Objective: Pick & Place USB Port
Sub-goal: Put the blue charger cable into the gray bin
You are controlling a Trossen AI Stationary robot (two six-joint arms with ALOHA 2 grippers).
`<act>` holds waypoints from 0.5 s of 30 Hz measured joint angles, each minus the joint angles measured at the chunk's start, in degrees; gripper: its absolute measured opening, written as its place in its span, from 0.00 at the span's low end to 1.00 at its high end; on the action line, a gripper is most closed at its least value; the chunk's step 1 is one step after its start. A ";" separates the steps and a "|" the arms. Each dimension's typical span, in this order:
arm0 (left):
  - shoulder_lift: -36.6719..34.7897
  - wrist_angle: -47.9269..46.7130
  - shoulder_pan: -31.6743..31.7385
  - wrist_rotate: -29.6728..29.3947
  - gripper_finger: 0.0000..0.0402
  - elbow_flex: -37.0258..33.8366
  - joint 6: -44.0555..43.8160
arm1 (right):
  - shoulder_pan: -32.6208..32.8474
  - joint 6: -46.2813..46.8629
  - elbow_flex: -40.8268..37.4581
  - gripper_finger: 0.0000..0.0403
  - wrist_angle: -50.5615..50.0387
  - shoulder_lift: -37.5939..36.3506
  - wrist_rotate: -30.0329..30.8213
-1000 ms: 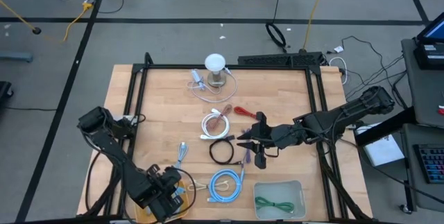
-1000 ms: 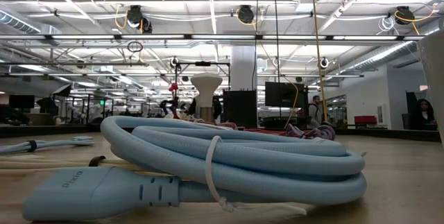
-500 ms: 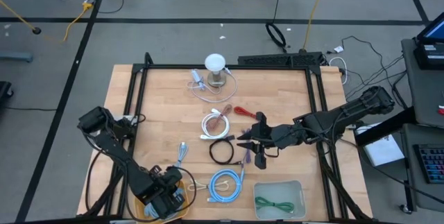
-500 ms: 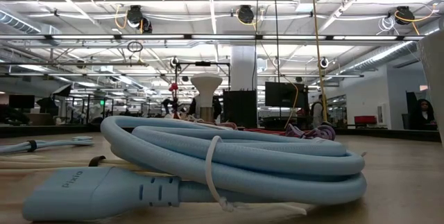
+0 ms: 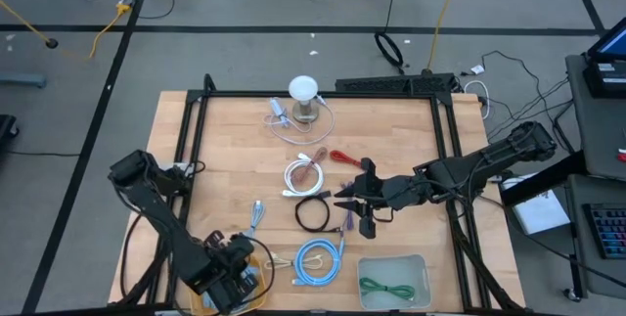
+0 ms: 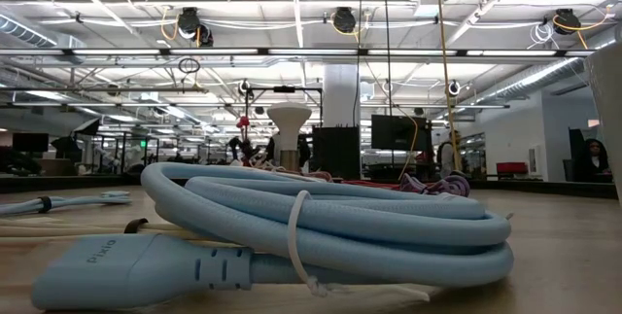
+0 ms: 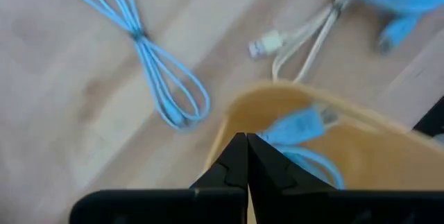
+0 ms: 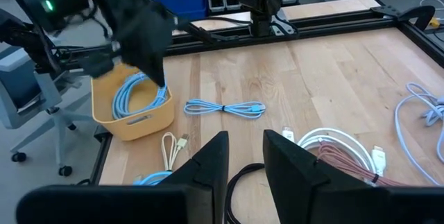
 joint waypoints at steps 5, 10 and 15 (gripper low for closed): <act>-3.60 -3.87 1.18 -6.52 0.00 2.37 -0.66 | 0.00 -0.58 0.00 0.20 -0.01 0.00 0.04; -4.78 -14.74 5.87 -5.50 0.06 2.33 -6.17 | 0.00 -0.58 0.00 0.20 -0.01 0.00 0.07; -4.76 -16.16 15.58 1.15 0.25 2.20 -1.20 | 0.00 -0.25 0.00 0.20 0.01 0.00 0.03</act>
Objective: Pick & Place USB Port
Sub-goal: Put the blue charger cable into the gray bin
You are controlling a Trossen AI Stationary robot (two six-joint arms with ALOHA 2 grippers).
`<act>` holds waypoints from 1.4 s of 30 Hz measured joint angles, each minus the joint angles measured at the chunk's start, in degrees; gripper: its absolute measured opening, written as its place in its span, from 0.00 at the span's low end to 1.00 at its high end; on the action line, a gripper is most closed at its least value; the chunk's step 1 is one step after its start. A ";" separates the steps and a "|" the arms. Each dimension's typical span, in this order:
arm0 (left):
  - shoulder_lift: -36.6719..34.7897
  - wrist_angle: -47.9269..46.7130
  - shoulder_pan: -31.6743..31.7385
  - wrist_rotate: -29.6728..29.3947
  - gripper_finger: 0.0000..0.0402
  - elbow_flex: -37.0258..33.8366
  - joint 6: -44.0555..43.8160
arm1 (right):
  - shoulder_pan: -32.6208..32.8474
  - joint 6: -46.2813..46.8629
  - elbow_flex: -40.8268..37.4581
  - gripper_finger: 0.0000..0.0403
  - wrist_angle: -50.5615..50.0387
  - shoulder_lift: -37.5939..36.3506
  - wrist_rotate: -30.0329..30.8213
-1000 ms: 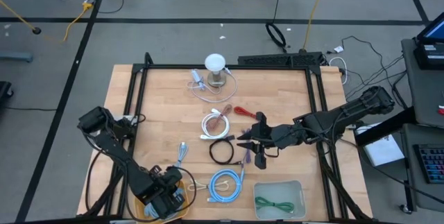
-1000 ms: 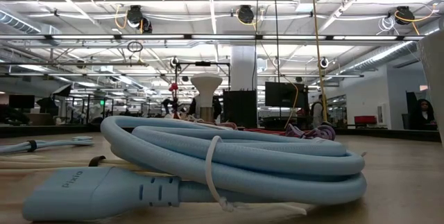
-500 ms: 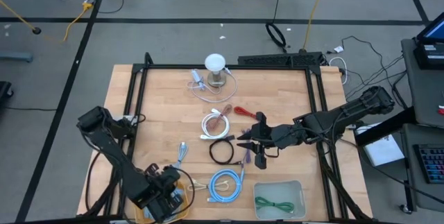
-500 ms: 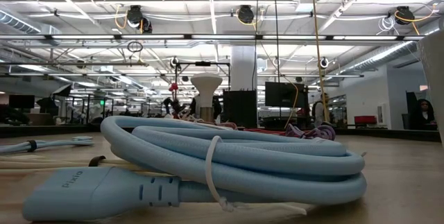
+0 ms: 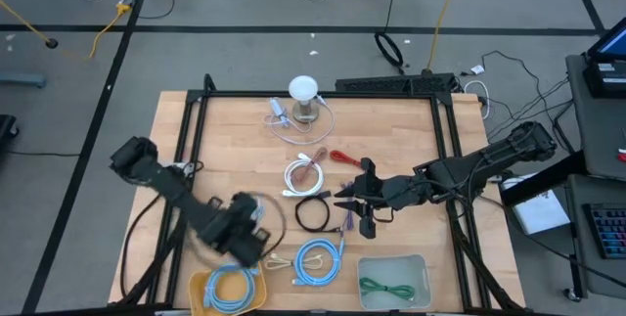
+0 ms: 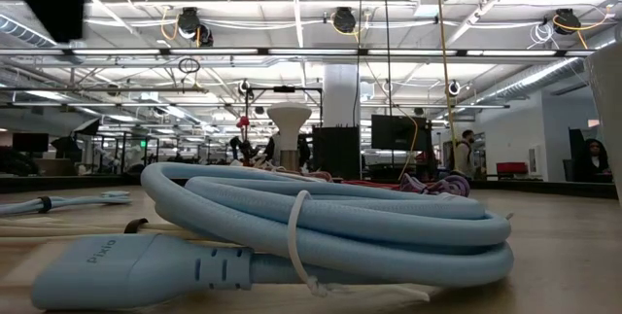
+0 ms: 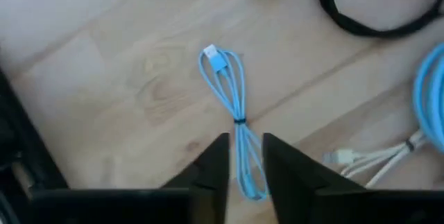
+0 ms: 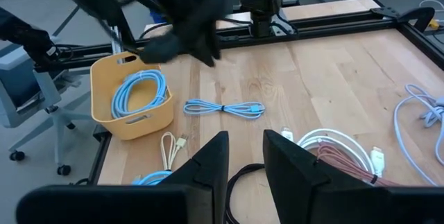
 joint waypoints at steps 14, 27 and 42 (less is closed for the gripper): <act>0.02 15.15 12.10 19.59 0.65 -18.84 10.67 | 1.73 2.94 0.03 0.20 -0.23 -1.32 0.32; 0.04 28.66 9.16 16.45 0.47 -22.38 7.22 | 2.75 3.73 0.02 0.20 -1.31 -1.33 1.72; 5.27 37.68 9.63 20.82 0.51 -26.86 7.86 | 3.56 4.44 0.02 0.20 -1.55 -1.33 1.58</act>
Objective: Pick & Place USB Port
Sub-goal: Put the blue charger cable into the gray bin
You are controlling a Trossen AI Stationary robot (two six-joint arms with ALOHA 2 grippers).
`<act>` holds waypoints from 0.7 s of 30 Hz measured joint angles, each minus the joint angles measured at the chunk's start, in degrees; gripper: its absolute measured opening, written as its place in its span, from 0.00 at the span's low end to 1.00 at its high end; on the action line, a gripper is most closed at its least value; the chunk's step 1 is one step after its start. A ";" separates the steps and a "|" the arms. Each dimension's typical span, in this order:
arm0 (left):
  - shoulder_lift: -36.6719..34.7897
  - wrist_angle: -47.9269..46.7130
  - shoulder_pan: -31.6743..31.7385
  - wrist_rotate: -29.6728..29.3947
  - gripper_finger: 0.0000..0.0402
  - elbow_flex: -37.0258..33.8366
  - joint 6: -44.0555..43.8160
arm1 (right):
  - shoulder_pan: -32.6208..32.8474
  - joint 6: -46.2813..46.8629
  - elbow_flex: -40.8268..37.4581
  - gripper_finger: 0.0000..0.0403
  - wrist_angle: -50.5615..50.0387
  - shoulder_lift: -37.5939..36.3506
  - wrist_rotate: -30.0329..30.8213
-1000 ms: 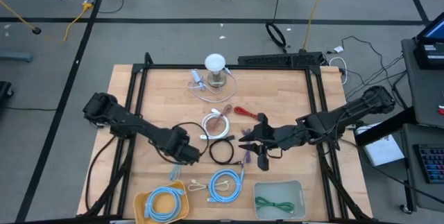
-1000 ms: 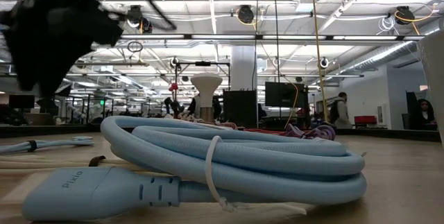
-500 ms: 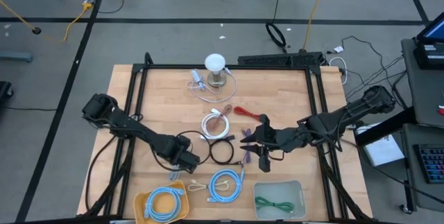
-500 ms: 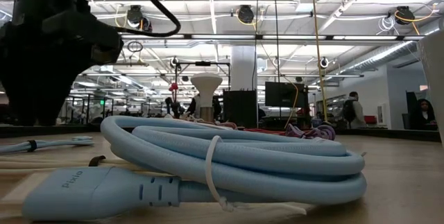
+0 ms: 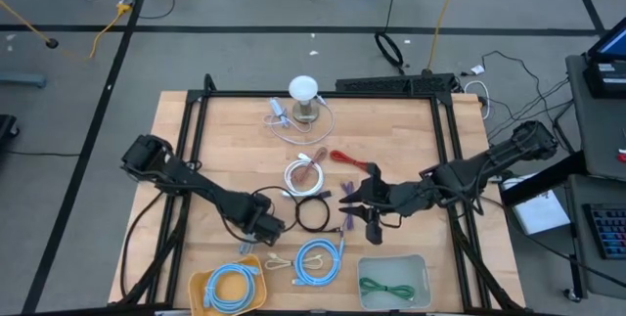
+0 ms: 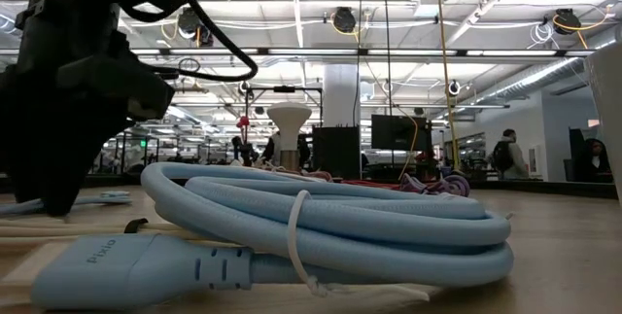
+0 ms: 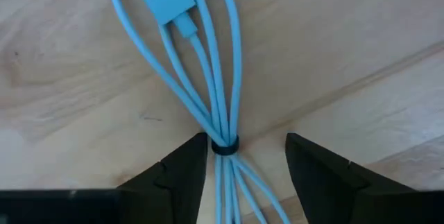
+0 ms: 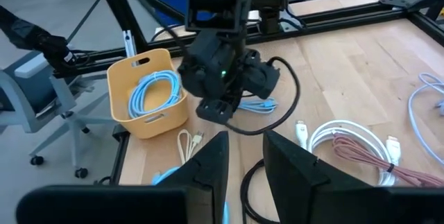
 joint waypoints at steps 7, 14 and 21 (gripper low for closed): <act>-0.30 -0.10 0.40 0.58 0.11 -0.63 -0.06 | 0.70 0.02 -0.02 0.20 -0.09 0.00 0.06; -3.33 -0.05 -0.03 -2.19 0.02 -0.15 -0.78 | 0.70 0.14 -0.02 0.20 0.62 0.00 0.07; -19.94 1.39 -5.37 -36.80 0.01 6.15 -4.56 | 0.70 0.36 -0.26 0.20 5.45 0.00 -0.09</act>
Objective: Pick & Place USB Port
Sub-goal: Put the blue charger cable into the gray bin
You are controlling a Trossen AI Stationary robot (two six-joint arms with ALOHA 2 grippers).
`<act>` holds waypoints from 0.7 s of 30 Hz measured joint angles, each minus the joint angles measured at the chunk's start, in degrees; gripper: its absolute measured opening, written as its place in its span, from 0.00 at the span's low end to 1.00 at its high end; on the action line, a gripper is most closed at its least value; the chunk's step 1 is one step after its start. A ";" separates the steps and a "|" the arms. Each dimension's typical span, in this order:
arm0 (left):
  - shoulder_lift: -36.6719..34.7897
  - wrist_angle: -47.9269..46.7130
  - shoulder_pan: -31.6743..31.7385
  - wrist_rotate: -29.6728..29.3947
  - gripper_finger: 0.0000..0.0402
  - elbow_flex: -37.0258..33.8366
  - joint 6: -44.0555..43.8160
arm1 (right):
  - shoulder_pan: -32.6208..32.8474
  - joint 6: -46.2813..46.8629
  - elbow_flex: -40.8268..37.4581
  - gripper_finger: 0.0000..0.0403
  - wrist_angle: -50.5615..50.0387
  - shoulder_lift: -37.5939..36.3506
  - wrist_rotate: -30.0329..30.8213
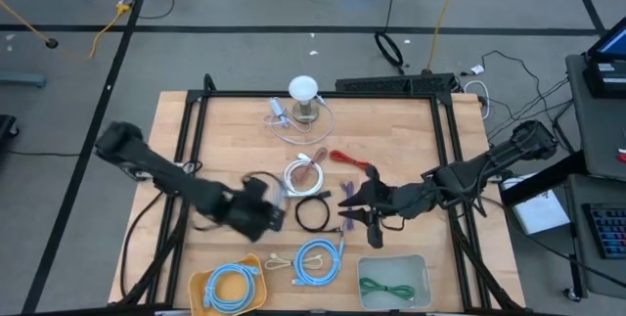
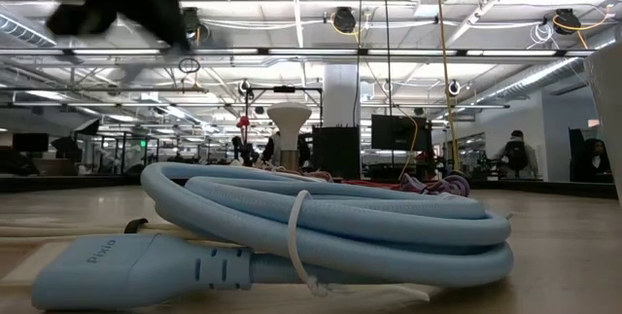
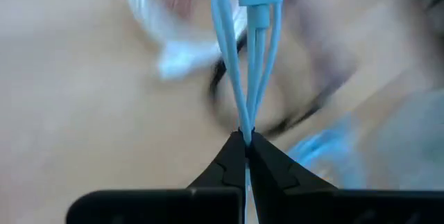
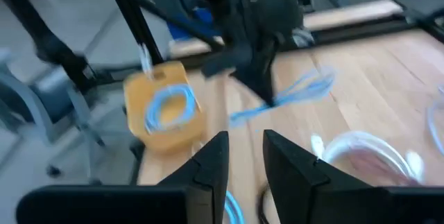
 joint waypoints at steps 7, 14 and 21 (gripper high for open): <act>-7.84 11.71 -3.19 -20.28 0.01 6.30 18.88 | -1.57 4.12 -9.25 0.20 32.42 0.01 -1.15; -3.58 29.54 -0.67 -13.22 0.01 7.69 34.17 | -8.62 18.33 -19.86 0.21 56.03 3.46 -10.84; 3.38 36.78 1.13 -5.69 0.01 7.61 33.53 | -9.65 21.26 -19.17 0.27 65.96 7.61 -13.77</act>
